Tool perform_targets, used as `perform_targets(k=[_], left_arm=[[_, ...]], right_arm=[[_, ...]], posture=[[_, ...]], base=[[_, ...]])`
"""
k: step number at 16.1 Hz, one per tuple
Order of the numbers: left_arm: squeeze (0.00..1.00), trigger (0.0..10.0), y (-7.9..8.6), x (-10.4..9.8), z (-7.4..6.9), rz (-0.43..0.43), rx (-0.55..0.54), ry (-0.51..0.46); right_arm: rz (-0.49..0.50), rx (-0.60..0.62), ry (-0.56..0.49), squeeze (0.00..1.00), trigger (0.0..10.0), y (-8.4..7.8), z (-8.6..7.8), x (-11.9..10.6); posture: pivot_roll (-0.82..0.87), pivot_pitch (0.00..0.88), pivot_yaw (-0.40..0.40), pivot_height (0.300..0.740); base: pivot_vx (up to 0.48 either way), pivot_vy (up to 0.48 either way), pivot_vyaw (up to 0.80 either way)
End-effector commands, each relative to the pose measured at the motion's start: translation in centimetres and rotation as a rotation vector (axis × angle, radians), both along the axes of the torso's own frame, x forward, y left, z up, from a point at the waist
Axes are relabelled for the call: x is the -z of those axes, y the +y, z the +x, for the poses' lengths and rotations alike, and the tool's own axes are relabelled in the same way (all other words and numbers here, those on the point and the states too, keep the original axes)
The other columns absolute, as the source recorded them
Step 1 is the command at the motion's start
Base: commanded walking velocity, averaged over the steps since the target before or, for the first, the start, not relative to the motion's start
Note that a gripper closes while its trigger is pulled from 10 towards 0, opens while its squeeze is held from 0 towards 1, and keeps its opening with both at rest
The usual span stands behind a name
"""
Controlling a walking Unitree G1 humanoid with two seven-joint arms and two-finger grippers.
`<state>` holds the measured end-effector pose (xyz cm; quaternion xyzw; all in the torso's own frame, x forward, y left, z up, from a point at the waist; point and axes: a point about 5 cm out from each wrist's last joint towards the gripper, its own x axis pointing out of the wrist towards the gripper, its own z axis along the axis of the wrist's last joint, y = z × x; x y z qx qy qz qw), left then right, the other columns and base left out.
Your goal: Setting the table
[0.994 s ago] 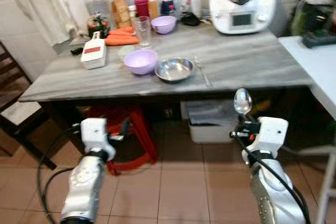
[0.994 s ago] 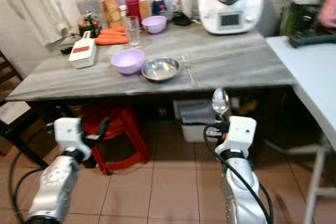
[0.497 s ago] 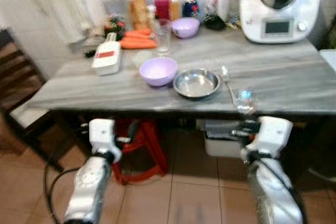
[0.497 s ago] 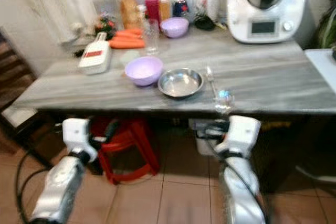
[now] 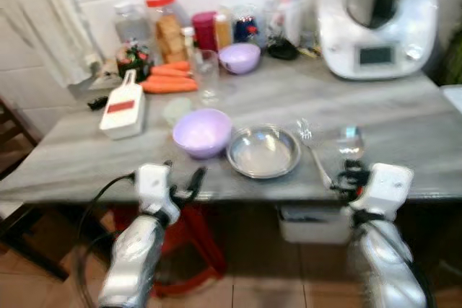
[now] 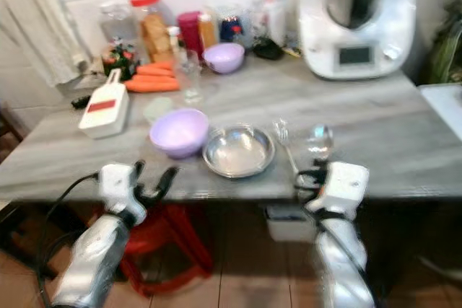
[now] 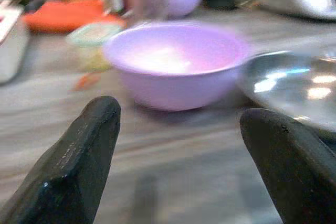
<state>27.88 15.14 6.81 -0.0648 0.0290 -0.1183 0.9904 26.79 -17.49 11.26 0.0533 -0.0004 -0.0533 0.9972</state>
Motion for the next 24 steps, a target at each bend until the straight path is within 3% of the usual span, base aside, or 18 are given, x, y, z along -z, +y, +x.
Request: perform_targets(k=[1,4,9,10,14,16,20,24], left_arm=[[0.00,10.0,-0.1,-0.5,0.2,-0.011,0.005,-0.014],[0.00,10.0,-0.1,-0.8,-0.5,0.010,0.058,-0.037],[0.00,10.0,0.0,-1.4,-2.2,-0.038,0.204,-0.040],[0.00,10.0,-0.1,-1.6,-2.7,-0.067,0.291,-0.028],[0.00,10.0,-0.6,-2.6,-3.5,-0.094,0.465,0.000],[0.00,10.0,-0.3,-2.2,-2.7,-0.091,0.394,0.064],[0.00,10.0,-0.8,-2.1,-3.0,-0.065,0.416,0.064],[0.00,10.0,-1.1,-2.2,-2.9,-0.070,0.413,0.070]], right_arm=[[-0.011,0.002,-0.019,0.00,10.0,-0.3,0.0,-0.5],[-0.021,0.004,-0.026,0.00,10.0,-0.5,0.0,-0.7],[-0.050,0.041,-0.023,0.00,10.0,-1.3,-0.3,-0.8],[-0.054,0.050,-0.004,0.00,10.0,-1.8,-0.5,-0.6],[-0.089,0.085,0.035,0.00,10.0,-3.8,-0.8,-1.0],[-0.089,0.102,0.059,0.00,10.0,-4.4,-1.0,-1.0],[-0.080,0.098,0.076,0.00,10.0,-4.3,-1.2,-0.8],[-0.067,0.089,0.088,0.00,10.0,-3.9,-1.1,-0.6]], posture=[[-0.14,0.000,0.137,0.740],[-0.15,0.000,0.134,0.740],[-0.15,0.000,0.132,0.740],[-0.15,0.000,0.130,0.740],[-0.15,0.000,0.128,0.740],[-0.16,0.000,0.128,0.740],[-0.17,0.000,0.132,0.740],[-0.17,0.000,0.135,0.740]], base=[[0.000,0.000,0.00],[0.000,0.000,0.00],[0.000,0.000,0.00],[0.000,0.000,0.00],[0.000,0.000,0.00],[0.000,0.000,0.00],[0.000,0.000,0.00],[0.000,-0.355,0.00]])
